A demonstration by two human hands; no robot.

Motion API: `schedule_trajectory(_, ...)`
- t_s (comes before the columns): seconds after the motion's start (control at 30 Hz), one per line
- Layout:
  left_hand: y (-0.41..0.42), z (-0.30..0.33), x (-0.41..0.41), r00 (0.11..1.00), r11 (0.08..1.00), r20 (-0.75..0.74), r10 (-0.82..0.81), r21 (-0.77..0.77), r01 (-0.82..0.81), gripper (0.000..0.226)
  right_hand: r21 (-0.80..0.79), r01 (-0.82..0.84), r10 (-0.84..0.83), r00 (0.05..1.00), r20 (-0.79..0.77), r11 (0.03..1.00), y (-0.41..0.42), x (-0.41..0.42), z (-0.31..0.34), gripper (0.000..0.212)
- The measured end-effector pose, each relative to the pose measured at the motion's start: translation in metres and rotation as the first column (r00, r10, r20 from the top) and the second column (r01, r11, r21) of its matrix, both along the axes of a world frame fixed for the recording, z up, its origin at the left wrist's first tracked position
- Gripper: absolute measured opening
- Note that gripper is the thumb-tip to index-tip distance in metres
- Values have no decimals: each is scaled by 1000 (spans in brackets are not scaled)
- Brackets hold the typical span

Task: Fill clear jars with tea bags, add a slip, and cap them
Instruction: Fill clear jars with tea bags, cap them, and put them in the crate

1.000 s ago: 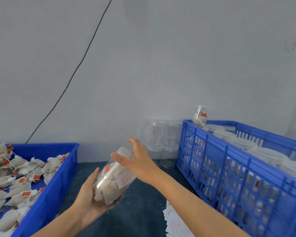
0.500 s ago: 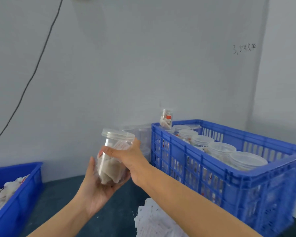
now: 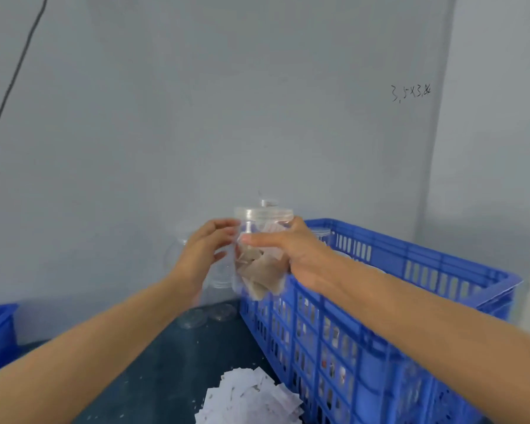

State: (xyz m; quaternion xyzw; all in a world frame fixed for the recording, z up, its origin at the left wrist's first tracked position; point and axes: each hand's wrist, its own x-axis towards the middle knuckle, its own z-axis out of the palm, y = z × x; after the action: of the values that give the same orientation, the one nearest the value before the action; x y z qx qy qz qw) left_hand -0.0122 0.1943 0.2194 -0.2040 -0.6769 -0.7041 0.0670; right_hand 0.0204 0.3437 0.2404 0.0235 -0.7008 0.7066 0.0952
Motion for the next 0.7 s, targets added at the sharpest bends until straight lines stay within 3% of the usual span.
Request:
schedule_trajectory(0.23,77,53,-32,975,974,-99,-197,-130,184,36,12,143,-137,966,-219,990,79,-25,47,85)
schedule_trajectory(0.47,150,60,-75,939,937,-134,-315,-201,286,77,107,276,-237,929,-284,955,150,-75,48,89)
schedule_trajectory(0.7,194,40,-117,956,924,-138,-261,-323,205,67,206,381,-325,909,-262,901,194,-120,22,95)
